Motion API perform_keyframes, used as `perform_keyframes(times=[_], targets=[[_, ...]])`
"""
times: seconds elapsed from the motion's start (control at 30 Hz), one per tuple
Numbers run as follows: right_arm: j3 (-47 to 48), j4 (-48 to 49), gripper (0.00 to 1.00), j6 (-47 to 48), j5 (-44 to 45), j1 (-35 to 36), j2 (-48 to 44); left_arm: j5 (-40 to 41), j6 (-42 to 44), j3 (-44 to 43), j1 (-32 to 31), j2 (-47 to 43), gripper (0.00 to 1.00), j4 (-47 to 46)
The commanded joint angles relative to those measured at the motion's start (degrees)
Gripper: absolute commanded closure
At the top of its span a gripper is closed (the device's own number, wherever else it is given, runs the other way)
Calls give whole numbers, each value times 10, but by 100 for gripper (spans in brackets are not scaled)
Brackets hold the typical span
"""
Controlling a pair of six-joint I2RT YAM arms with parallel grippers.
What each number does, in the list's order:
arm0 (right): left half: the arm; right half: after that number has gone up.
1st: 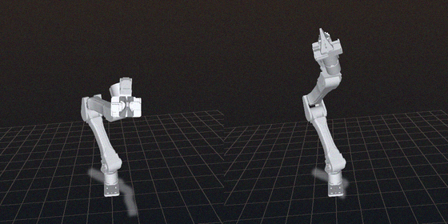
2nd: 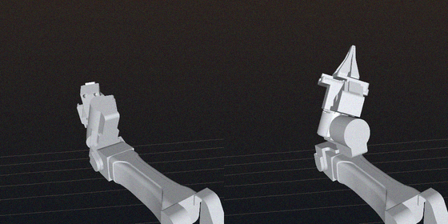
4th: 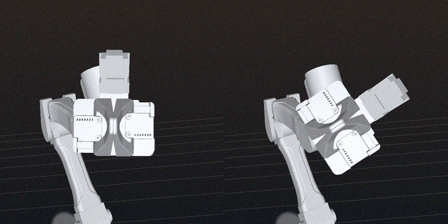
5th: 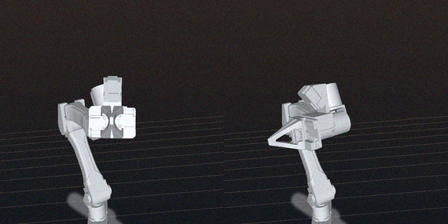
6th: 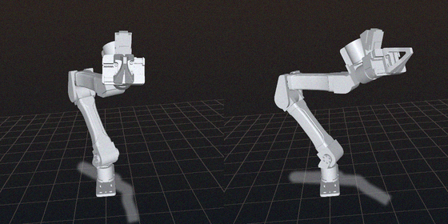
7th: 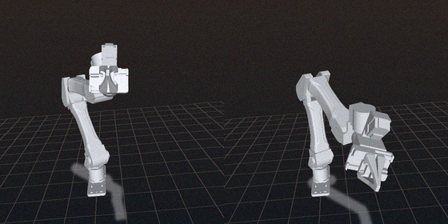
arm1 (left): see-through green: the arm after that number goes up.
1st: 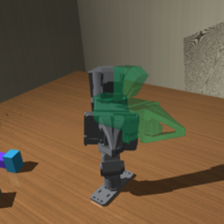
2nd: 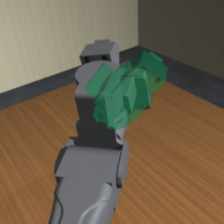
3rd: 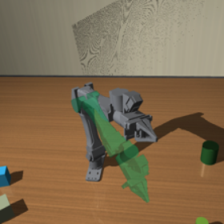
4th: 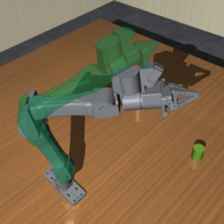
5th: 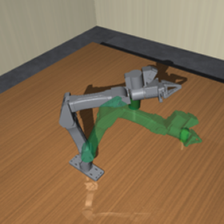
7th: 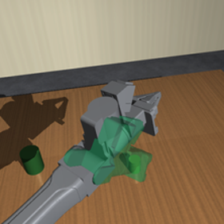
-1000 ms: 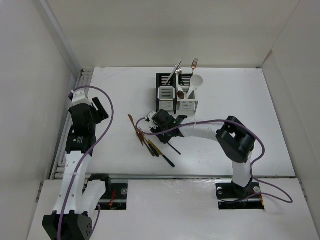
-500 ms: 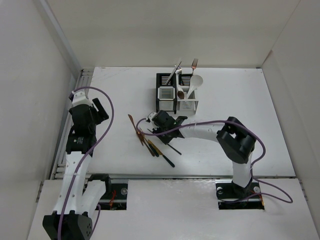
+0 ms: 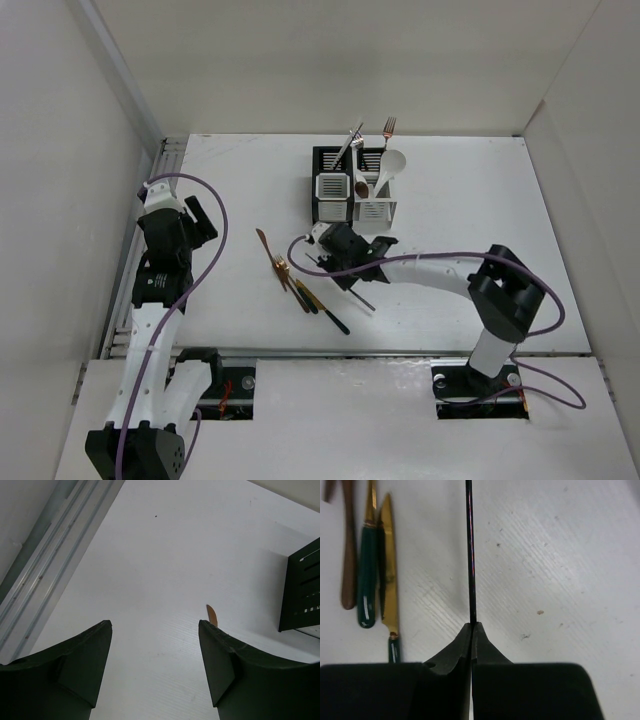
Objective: Sort the eating utensils into containers
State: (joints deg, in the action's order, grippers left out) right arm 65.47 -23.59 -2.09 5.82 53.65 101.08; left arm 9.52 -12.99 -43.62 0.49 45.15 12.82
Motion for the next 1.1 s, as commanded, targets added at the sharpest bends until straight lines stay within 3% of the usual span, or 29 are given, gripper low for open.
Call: perform_keyframes(times=[0.0,0.3,0.53,0.73,0.9,1.07], targets=[[4,50,100,-17,14,1,-68,7,-5,2,3,-10,33,-22],[105,170,100,-22,66,-23,-137,7,0,2,3,-5,33,-22],[252,364,100,12,49,-116,-38,17,17,-3,3,6,33,-28],[367,505,100,24,44,-167,104,23,22,-9,8,42,33,-46],[405,598,100,24,49,-190,201,8,28,-15,20,90,33,-76],[399,652,100,24,89,-196,236,-13,34,-28,32,136,33,-103]])
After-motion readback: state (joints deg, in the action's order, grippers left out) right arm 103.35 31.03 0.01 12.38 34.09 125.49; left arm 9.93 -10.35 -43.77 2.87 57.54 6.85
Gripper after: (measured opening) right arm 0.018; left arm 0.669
